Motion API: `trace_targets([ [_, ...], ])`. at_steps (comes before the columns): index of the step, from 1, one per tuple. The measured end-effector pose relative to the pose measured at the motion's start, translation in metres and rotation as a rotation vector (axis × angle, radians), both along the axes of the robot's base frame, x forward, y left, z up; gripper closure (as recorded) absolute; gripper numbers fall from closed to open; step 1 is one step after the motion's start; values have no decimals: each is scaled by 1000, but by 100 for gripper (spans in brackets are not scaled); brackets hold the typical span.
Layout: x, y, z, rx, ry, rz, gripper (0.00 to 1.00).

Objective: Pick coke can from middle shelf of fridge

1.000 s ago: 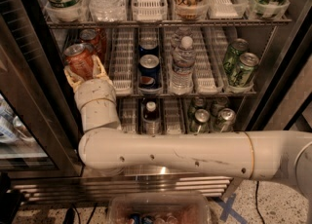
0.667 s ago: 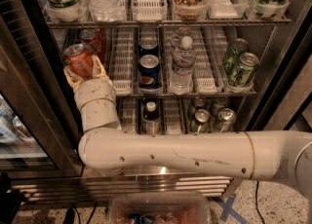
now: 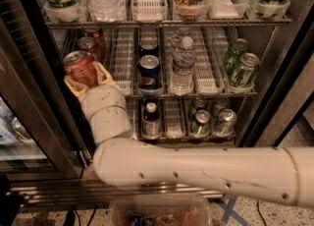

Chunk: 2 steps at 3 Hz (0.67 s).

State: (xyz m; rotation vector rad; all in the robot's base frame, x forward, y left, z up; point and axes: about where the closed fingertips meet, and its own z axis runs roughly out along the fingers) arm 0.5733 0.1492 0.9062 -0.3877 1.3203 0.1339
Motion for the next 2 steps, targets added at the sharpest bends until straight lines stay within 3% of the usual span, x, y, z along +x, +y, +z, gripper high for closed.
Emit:
trace_targets([
  [1, -33, -27, 7, -37, 16, 29, 100],
  [2, -47, -59, 14, -62, 23, 26, 100],
])
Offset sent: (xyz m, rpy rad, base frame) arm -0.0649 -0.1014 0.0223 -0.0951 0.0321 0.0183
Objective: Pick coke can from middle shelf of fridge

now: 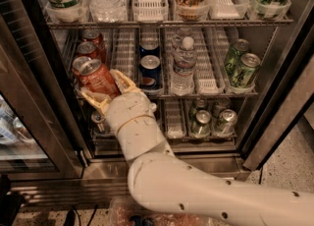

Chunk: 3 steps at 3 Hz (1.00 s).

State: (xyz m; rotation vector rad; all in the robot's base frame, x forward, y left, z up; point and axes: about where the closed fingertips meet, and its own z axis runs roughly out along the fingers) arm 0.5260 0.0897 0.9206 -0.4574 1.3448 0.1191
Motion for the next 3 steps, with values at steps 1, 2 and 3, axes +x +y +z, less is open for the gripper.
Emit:
trace_targets([
  [1, 1, -29, 5, -13, 21, 5, 100],
  [2, 4, -52, 16, 3, 57, 36, 100],
  [3, 13, -70, 27, 60, 131, 90, 100],
])
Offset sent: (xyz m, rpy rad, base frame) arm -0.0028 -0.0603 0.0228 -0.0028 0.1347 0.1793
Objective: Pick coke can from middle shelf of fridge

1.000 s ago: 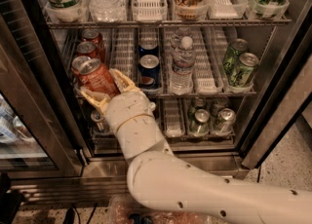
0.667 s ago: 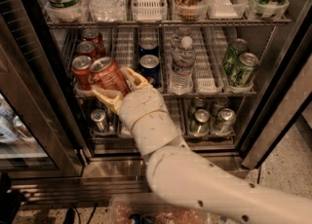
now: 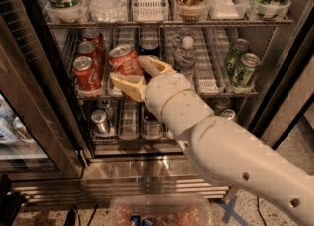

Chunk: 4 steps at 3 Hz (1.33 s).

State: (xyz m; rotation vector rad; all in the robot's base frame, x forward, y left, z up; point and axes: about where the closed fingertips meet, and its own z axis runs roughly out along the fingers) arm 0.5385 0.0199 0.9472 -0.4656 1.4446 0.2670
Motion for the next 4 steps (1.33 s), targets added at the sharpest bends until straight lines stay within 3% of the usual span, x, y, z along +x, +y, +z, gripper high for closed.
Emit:
trace_targets([
  [1, -9, 18, -3, -4, 22, 84, 100],
  [2, -9, 18, -4, -4, 22, 84, 100],
  [3, -16, 8, -14, 13, 48, 86, 100],
  [4, -44, -10, -37, 76, 115, 132, 100],
])
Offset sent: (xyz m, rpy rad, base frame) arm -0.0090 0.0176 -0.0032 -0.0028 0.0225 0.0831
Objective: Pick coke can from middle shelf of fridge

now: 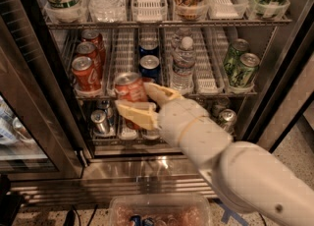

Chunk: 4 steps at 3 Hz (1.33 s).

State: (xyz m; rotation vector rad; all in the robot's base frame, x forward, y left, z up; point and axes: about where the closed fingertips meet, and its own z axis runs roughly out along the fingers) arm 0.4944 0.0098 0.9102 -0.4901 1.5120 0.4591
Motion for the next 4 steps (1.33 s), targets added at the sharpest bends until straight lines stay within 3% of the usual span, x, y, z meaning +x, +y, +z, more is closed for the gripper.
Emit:
trace_targets([
  [1, -23, -42, -15, 53, 50, 33, 100],
  [2, -37, -64, -20, 61, 79, 100, 100],
  [3, -47, -65, -16, 19, 88, 199, 100],
  [4, -66, -49, -18, 8, 102, 299, 100],
])
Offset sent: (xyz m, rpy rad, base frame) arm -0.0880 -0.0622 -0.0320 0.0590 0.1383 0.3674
